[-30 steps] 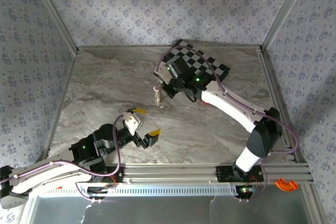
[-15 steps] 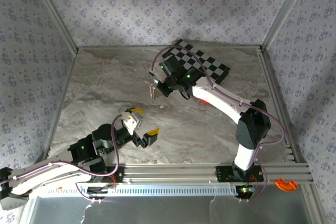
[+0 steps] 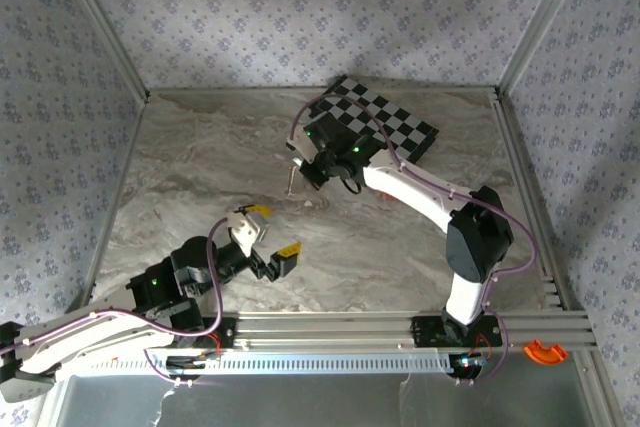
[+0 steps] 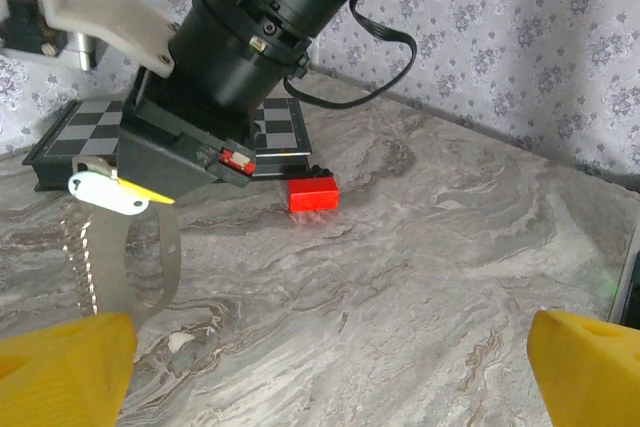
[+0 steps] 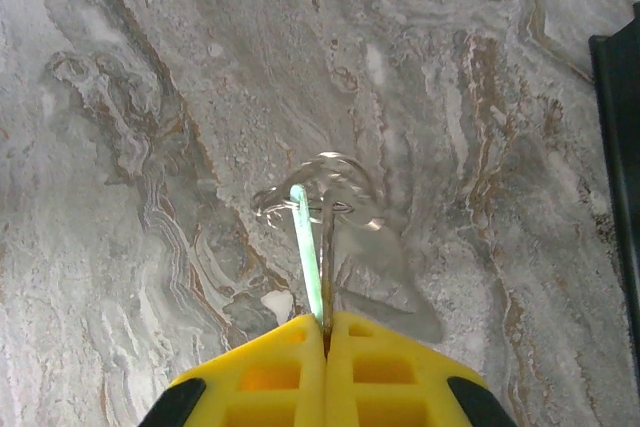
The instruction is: Put the keys on the keyring
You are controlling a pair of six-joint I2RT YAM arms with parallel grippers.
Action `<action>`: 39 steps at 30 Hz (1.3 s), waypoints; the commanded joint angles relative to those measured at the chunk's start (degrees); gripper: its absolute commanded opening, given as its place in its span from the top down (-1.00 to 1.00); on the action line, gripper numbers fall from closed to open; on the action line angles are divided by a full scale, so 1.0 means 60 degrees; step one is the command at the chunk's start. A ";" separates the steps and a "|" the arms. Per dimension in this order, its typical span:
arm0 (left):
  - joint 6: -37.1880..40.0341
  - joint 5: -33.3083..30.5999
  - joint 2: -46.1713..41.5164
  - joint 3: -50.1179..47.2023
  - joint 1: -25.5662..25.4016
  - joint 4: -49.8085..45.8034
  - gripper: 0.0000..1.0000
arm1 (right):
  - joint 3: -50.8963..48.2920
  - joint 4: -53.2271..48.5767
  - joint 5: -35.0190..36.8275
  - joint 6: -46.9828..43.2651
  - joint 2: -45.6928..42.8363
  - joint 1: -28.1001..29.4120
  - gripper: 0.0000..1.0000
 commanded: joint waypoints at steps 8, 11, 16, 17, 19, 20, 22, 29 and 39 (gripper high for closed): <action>-0.0115 -0.0072 -0.0065 0.0033 0.0123 0.0145 -0.99 | -0.0618 0.0156 -0.0097 0.0302 -0.0235 -0.0150 1.00; -0.0113 -0.0065 -0.0047 -0.0009 0.0153 0.0185 -0.99 | -0.0893 0.0217 -0.0070 0.0352 -0.0370 -0.0165 1.00; -0.0133 -0.0043 -0.0050 -0.0055 0.0182 0.0249 -0.99 | -0.1366 0.0287 -0.0056 0.0439 -0.0643 -0.0196 1.00; -0.0141 -0.0041 -0.0050 -0.0066 0.0187 0.0252 -0.99 | -0.1466 0.0324 -0.0051 0.0440 -0.0688 -0.0188 1.00; -0.0161 -0.0047 -0.0065 -0.0101 0.0182 0.0274 -0.99 | -0.1617 0.0373 -0.0036 0.0440 -0.0768 -0.0179 1.00; -0.0168 -0.0049 -0.0079 -0.0127 0.0197 0.0290 -0.99 | -0.1678 0.0364 -0.0033 0.0442 -0.0797 -0.0179 1.00; -0.0199 -0.0056 -0.0077 -0.0135 0.0198 0.0306 -0.99 | -0.1834 0.0374 -0.0104 0.0455 -0.0874 -0.0190 1.00; -0.0228 -0.0025 -0.0147 -0.0162 0.0197 0.0294 -0.99 | -0.2413 0.0389 -0.0200 0.0629 -0.1163 -0.0163 1.00; -0.0280 -0.0133 -0.0538 -0.0319 0.0197 0.0150 -0.99 | -0.3600 0.0305 -0.0169 0.1008 -0.1642 -0.0089 1.00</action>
